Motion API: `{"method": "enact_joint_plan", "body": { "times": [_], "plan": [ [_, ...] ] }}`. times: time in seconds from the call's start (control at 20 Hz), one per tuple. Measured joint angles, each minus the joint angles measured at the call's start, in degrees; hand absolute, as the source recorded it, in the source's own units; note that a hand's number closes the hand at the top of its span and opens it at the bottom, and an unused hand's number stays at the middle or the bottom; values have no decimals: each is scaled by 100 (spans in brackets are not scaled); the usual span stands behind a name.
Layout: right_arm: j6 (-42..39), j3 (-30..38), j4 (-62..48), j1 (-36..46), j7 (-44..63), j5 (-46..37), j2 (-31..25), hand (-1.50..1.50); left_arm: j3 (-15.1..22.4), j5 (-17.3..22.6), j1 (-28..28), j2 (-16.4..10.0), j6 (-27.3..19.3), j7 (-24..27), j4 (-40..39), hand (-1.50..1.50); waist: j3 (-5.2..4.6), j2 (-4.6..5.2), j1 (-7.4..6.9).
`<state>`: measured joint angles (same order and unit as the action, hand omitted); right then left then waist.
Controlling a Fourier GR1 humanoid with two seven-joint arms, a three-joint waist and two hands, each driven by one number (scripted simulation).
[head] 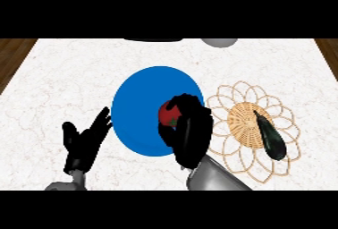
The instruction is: Pick the tomato from the placemat and place it in the plate
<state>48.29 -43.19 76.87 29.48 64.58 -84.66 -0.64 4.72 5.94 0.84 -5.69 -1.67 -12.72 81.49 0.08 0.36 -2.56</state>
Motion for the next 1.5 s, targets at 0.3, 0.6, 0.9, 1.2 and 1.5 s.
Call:
{"method": "enact_joint_plan", "body": {
  "times": [0.3, 0.6, 0.9, 1.2, 1.5],
  "plan": [
    [515, 511, -985, 549, -120, 663, 13, 150, 27, -25, -1, 36, -15, -21, 34, 0, 1, 21, -24],
    [437, 643, -2055, 853, -225, 2316, 48, -150, 69, -48, 72, 42, 9, -87, 62, 0, 2, 69, -113],
    [872, 632, -2715, 1210, -1464, 4127, 61, -150, 83, -64, 78, 75, -12, -137, 97, 0, 7, 93, -146],
    [1599, 768, -2480, 1113, -2960, 5178, 45, -150, 69, -100, 34, 88, -31, -42, 63, 0, 17, 85, -91],
    [1880, 1026, -1727, 556, -4170, 6331, -26, -150, -25, -84, -21, 63, -74, -98, 95, 0, 10, 30, 81]
  ]
}}
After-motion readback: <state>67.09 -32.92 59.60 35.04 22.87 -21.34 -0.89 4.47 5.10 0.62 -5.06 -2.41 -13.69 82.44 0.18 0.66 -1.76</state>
